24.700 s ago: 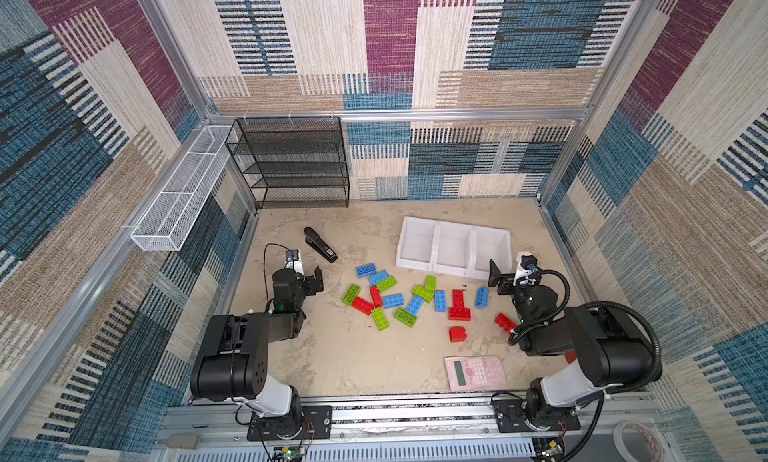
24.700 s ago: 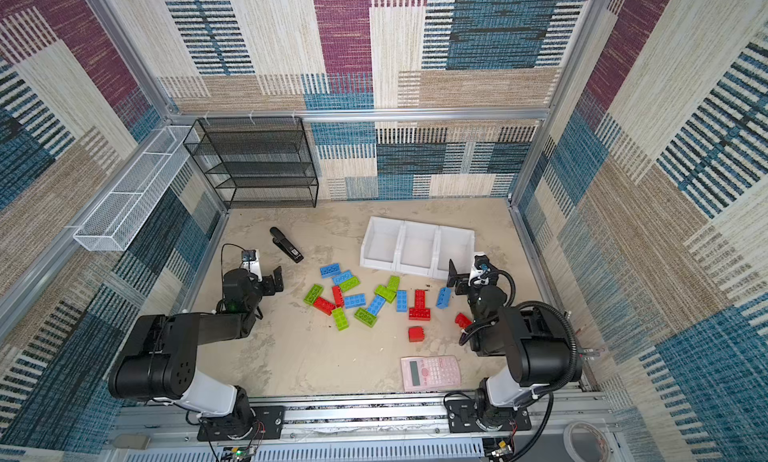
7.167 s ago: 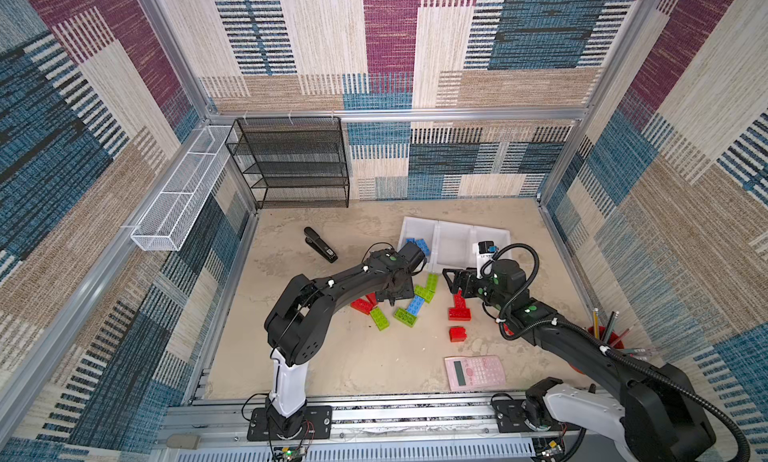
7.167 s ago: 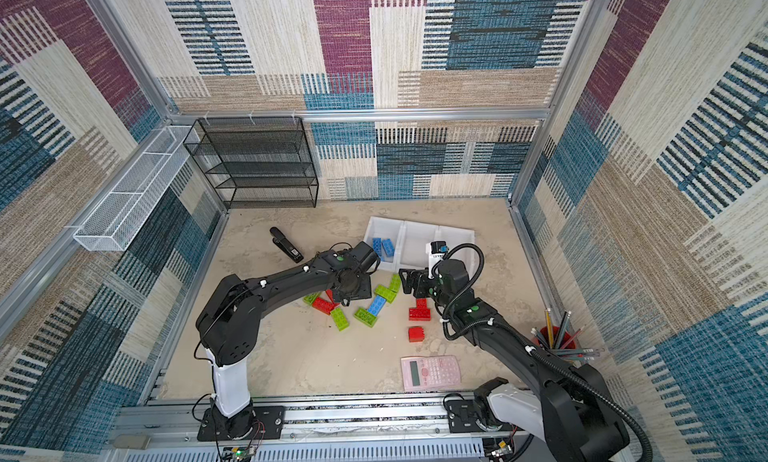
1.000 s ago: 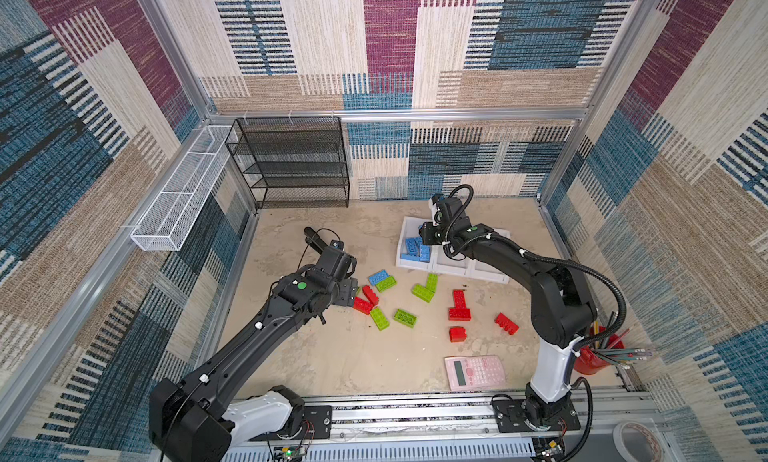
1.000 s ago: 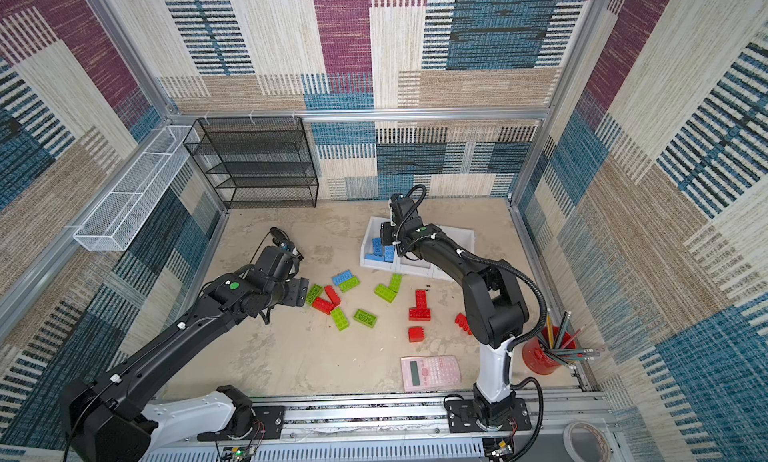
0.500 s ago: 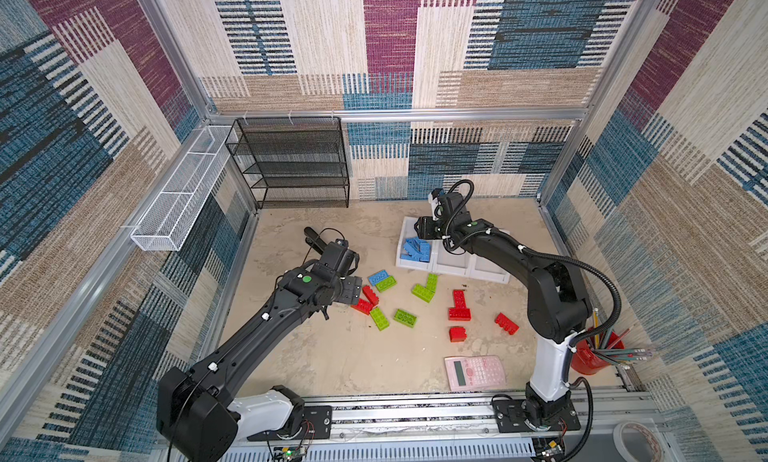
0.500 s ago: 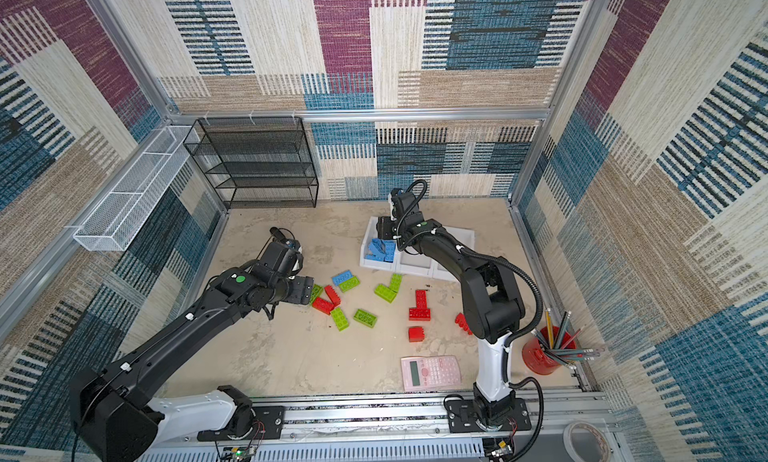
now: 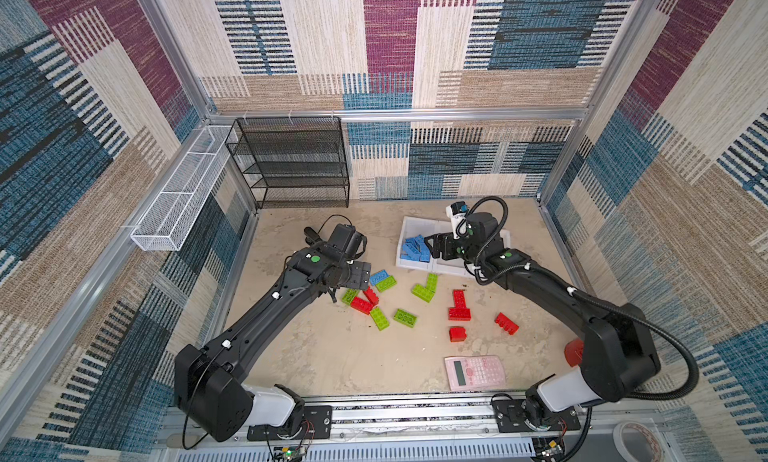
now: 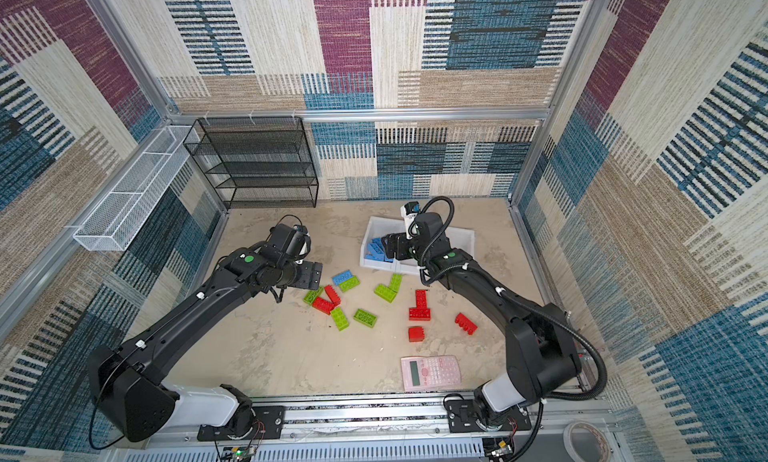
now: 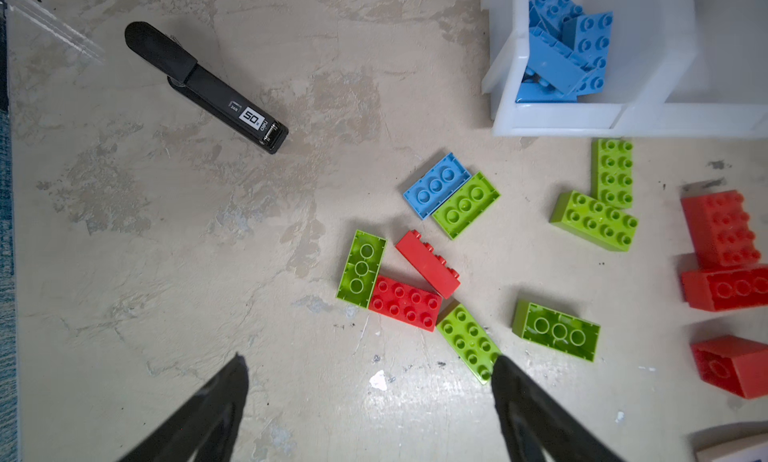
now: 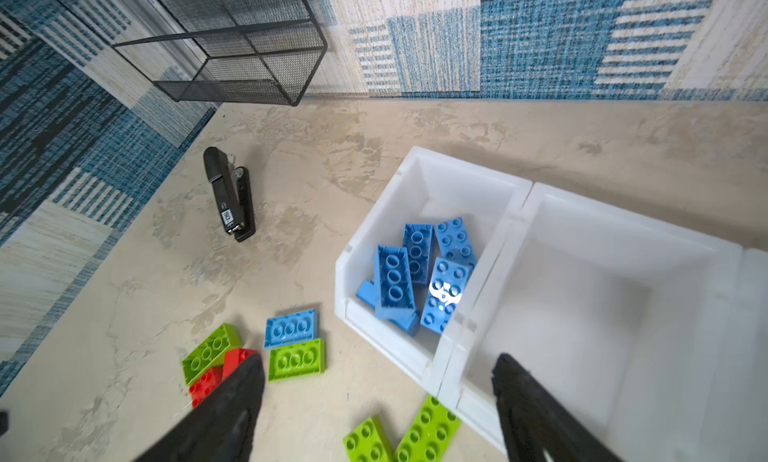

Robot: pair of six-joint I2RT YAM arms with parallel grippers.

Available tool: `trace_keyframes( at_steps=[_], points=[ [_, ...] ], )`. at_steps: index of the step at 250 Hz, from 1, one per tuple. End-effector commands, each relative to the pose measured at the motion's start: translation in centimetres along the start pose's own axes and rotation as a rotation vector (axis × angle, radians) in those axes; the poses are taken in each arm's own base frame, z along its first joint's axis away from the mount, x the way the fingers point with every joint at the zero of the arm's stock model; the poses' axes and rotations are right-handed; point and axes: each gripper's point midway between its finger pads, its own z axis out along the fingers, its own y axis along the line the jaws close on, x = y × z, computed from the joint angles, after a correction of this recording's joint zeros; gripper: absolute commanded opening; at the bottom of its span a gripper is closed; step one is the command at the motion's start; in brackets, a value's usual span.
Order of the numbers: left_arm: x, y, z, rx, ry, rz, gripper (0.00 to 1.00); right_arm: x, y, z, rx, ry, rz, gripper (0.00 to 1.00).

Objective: Sort the legos into containers by color
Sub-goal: 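Move left gripper over an upside-down blue brick while right arm draws back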

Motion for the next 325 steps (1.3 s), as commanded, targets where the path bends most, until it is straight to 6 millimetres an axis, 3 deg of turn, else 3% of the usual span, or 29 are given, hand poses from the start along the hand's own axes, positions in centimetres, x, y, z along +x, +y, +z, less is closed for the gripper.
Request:
trace_keyframes(
  at_steps=[1, 77, 158, 253, 325],
  points=[
    [-0.1, -0.2, 0.5, -0.008, 0.037, -0.057, 0.94, 0.2, 0.5, -1.9, -0.034, -0.077, -0.014, 0.9],
    [-1.3, -1.7, 4.5, -0.048, 0.151, -0.13, 0.99, 4.8, 0.6, -5.8, -0.097, -0.14, 0.045, 0.93],
    [-1.5, -4.6, 10.1, -0.02, 0.279, -0.18, 0.99, 9.5, 0.2, -5.2, -0.143, -0.084, 0.076, 0.95],
    [-1.2, -7.0, 15.6, 0.004, 0.363, -0.245, 0.93, 9.5, 1.0, -5.5, -0.191, -0.097, 0.088, 0.92],
    [0.4, -6.7, 17.5, -0.031, 0.399, -0.273, 0.91, 9.7, 1.2, -5.4, -0.209, -0.089, 0.093, 0.89]
  ],
)
